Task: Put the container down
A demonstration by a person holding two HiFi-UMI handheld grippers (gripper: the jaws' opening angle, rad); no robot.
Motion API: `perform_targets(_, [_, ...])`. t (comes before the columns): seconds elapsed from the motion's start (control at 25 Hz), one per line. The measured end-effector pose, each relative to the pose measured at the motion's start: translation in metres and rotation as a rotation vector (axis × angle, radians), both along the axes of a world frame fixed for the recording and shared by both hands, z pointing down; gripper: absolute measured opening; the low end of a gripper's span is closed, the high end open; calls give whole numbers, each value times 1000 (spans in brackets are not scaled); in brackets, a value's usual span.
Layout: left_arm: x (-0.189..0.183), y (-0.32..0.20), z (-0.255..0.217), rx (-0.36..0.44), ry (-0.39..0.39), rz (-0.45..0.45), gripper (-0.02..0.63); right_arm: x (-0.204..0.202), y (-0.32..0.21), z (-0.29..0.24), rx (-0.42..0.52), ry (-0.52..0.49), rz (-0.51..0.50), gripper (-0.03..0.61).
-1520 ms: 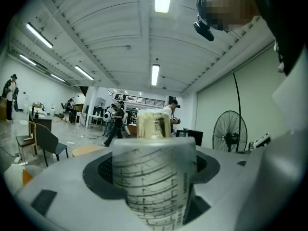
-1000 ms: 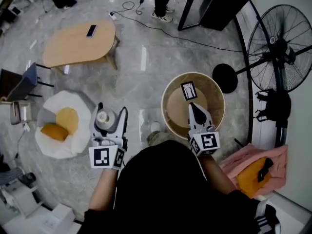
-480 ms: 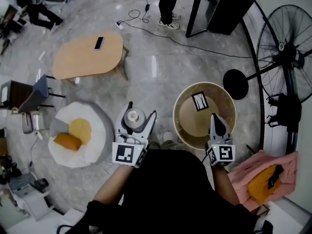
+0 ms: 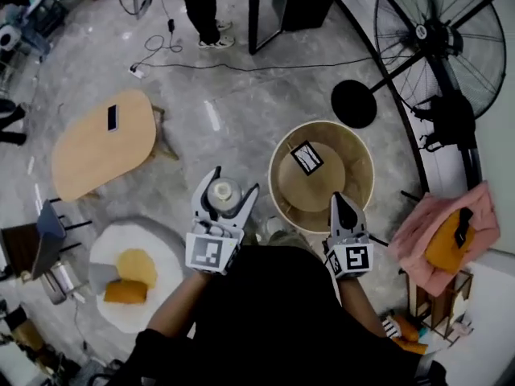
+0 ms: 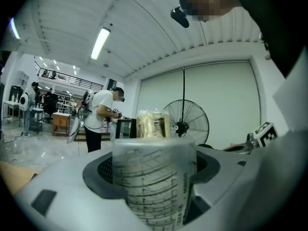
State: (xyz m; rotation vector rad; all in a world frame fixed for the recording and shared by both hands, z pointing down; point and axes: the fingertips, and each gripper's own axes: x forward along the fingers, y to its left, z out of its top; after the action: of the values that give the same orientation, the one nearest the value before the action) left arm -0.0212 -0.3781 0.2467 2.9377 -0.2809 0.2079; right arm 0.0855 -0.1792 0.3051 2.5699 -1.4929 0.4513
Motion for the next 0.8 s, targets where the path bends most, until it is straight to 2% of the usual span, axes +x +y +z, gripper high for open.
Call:
perform_targets(0.16, [30,-29,30,-16,-43,145,350,13,-33,-4,-3,22,87,21])
perform_targets(0.36, [58,-64,69,-14,-65,276,350,30,-64,4,6,48,220,21])
perform_targets(0.6, [98,-23,110,-19,-98,440,350,38,-28,7,-22,64,395,21])
perform_targets(0.8, [129,13,170,-20,-147,524,350,39,4,44,22,2,504,21])
